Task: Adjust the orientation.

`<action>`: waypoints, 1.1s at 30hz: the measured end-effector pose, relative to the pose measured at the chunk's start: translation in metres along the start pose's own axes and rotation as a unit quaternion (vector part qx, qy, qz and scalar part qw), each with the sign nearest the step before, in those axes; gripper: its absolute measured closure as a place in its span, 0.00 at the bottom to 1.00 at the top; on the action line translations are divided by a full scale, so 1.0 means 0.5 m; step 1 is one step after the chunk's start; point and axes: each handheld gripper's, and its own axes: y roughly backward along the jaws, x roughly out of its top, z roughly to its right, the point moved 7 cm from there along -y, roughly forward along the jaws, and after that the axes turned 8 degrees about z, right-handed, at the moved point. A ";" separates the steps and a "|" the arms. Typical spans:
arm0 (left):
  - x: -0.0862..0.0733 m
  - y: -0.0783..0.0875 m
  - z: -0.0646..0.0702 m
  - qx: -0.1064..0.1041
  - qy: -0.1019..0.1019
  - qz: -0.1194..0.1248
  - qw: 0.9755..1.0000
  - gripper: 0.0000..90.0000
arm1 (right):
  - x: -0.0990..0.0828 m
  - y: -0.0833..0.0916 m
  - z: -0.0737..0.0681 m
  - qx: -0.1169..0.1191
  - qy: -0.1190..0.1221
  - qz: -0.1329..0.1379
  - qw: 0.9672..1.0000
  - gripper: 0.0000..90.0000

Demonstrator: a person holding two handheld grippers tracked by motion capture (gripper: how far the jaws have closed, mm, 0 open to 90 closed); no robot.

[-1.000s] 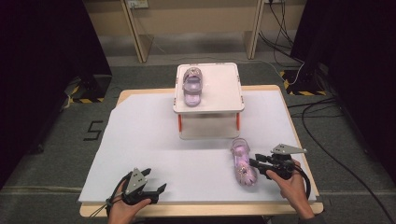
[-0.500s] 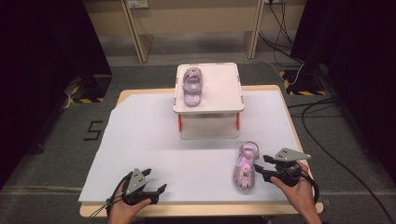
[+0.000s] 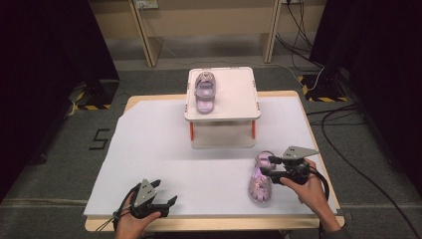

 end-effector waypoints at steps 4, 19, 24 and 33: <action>0.000 0.000 0.000 0.000 0.000 0.000 1.000 0.21 | -0.021 -0.027 0.001 0.022 -0.008 -0.044 0.999 0.53; 0.001 0.000 0.000 0.001 0.000 0.001 1.000 0.21 | 0.029 -0.038 -0.032 0.020 -0.017 -0.014 1.000 0.91; 0.002 0.001 -0.001 0.000 0.001 0.003 1.000 0.21 | 0.057 -0.071 -0.010 0.012 -0.076 0.023 0.997 0.91; 0.002 0.001 0.001 -0.001 -0.003 0.001 1.000 0.21 | 0.016 -0.040 0.024 -0.025 -0.112 0.001 0.993 0.73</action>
